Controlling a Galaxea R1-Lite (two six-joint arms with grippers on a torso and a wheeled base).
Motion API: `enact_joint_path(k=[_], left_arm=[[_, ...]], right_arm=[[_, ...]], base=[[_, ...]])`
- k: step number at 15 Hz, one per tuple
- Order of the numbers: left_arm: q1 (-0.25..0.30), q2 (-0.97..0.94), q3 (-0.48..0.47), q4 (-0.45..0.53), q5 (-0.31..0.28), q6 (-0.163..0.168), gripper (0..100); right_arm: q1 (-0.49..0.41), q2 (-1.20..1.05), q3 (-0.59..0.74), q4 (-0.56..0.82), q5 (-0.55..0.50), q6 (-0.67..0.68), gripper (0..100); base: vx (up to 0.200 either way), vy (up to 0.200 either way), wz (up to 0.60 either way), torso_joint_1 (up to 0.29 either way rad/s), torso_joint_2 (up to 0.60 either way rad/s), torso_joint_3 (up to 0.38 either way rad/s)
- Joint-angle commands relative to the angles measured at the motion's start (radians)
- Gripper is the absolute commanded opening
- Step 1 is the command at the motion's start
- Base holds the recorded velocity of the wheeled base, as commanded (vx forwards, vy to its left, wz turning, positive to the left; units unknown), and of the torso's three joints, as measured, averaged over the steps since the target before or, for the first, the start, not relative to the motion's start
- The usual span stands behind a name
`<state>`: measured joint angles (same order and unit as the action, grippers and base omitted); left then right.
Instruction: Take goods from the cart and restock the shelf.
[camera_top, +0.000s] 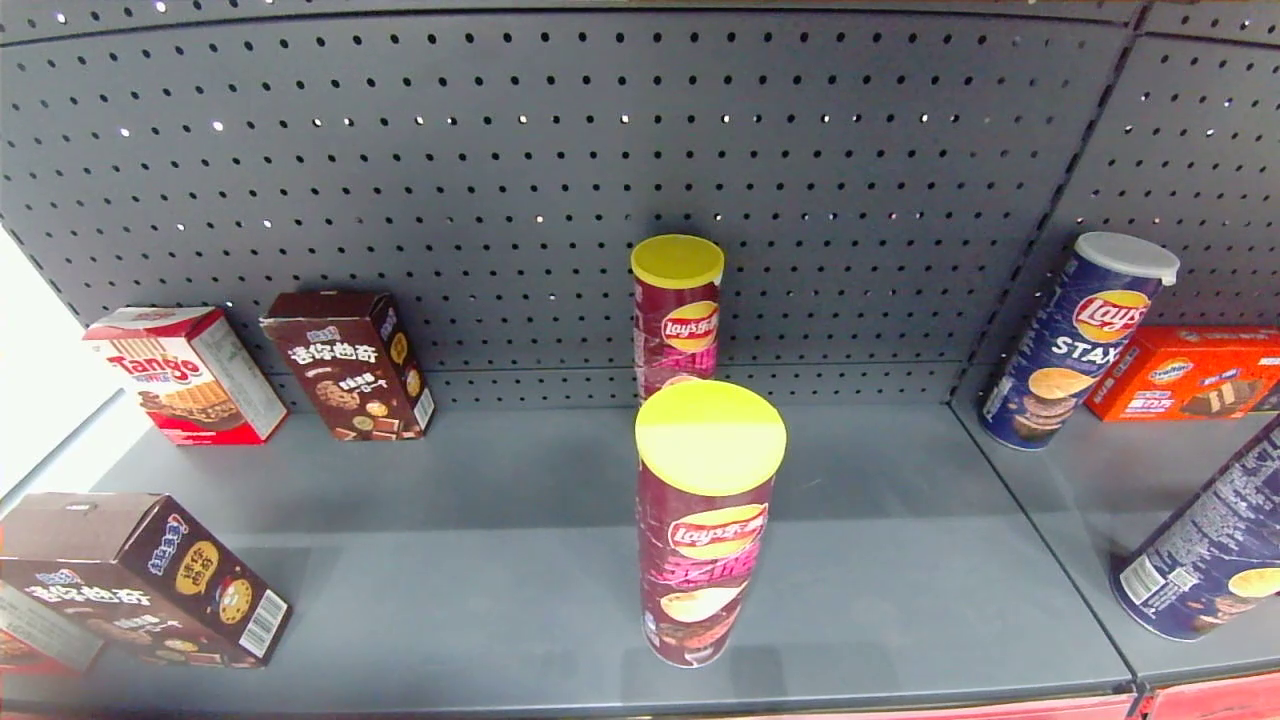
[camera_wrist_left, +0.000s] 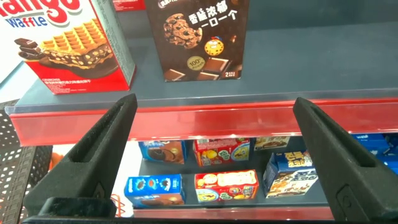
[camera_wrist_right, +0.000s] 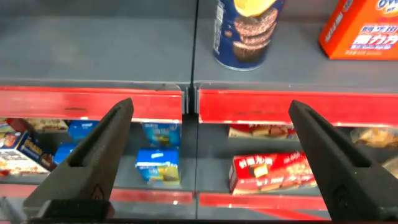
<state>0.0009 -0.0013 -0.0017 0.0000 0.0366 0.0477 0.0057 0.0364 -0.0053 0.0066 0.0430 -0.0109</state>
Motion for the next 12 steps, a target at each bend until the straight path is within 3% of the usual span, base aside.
enact_joint_path(k=[1,9,12], left_arm=[[0.001,0.001,0.0,0.0,0.0,0.0,100],[0.001,0.001,0.002,0.0,0.04,0.0,100],[0.001,0.001,0.002,0.0,0.002,-0.002,100]], right_arm=[[-0.003,-0.036,0.004,0.0,0.0,0.003,100],[-0.003,-0.036,0.004,-0.002,0.0,0.005,100],[-0.003,-0.036,0.004,-0.002,0.0,0.005,100]], base=[[0.0,0.0,0.0,0.0,0.0,0.0],[0.0,0.0,0.0,0.0,0.0,0.0],[0.0,0.0,0.0,0.0,0.0,0.0]])
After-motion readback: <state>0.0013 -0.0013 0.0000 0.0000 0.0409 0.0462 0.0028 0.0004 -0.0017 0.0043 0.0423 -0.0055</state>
